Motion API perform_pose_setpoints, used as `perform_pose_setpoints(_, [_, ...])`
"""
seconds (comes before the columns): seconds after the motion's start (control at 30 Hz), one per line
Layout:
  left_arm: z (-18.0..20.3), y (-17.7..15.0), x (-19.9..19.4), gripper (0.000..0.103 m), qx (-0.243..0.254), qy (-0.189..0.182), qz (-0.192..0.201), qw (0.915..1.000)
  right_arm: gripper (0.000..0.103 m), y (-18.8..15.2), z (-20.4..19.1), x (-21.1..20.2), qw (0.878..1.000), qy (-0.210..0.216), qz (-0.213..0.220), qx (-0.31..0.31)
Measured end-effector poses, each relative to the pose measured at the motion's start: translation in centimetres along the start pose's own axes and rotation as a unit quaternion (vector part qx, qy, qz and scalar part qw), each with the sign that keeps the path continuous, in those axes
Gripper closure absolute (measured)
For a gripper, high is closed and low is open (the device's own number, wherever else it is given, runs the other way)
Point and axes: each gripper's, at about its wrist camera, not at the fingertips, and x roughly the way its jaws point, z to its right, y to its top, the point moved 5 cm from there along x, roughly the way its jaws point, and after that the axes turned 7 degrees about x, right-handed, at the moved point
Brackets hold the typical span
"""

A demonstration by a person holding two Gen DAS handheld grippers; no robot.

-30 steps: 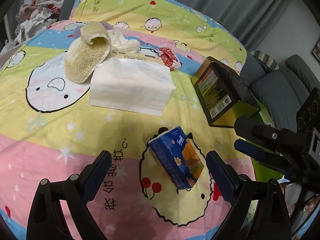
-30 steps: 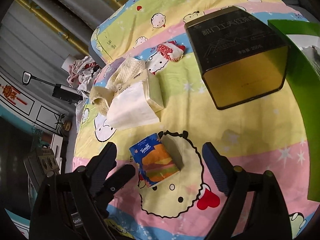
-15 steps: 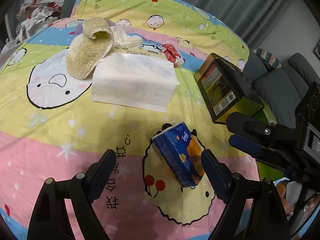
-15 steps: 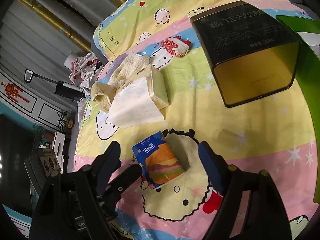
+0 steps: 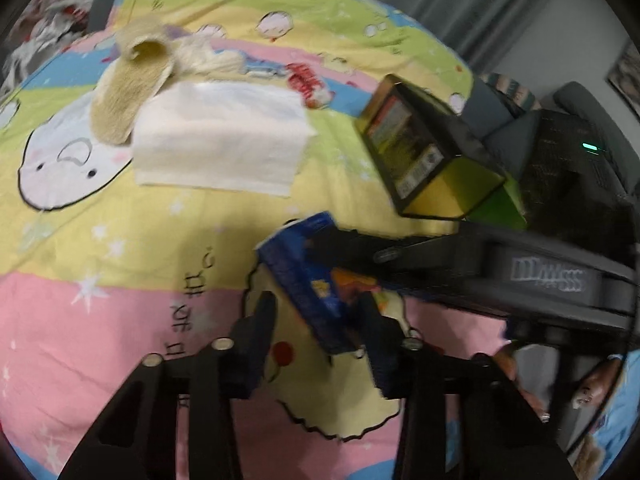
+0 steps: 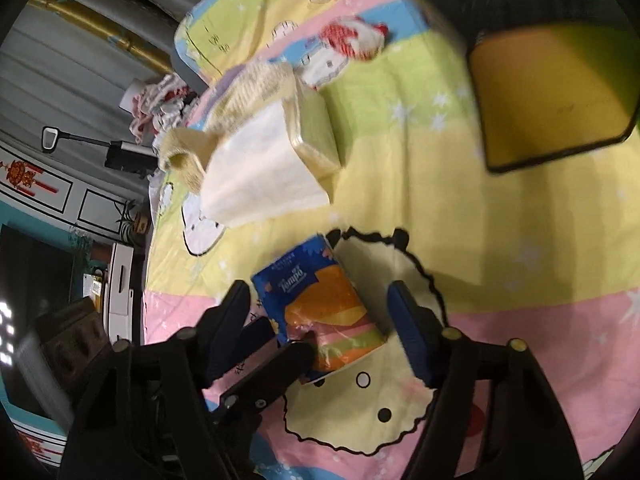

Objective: Organize soft objects
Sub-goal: 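Lift the blue Tempo pack with the right gripper above the bed, then carry the Tempo pack in the right gripper over the green-rimmed box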

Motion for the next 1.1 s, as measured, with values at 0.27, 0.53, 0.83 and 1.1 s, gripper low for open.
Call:
perform_pose_setpoints(0.27, [1.7,1.1,-1.3,0.067,0.022,0.006,0.046,0.9987,0.053,-0.1,-0.8,-2.4,0.999,-0.001,0.030,-0.017])
perform_pose_setpoints(0.53, [8.4,4.4,-2.7,0.066,0.089,-0.027,0.105,0.9901,0.051,0.9,0.0,-10.7,0.988,-0.014,0.155,-0.017])
perform_pose_setpoints(0.83, [19.3,6.7,-1.0,0.066,0.186,-0.103,0.134,0.9679,0.051,2.0,6.4,-21.6,0.954,-0.018,0.293,0.061])
perform_pose_setpoints(1.1, [27.0,7.6,3.6,0.066,0.202,-0.197,0.096,0.9545,0.051,1.3,14.1,-27.8,0.921,0.020,0.361,0.143])
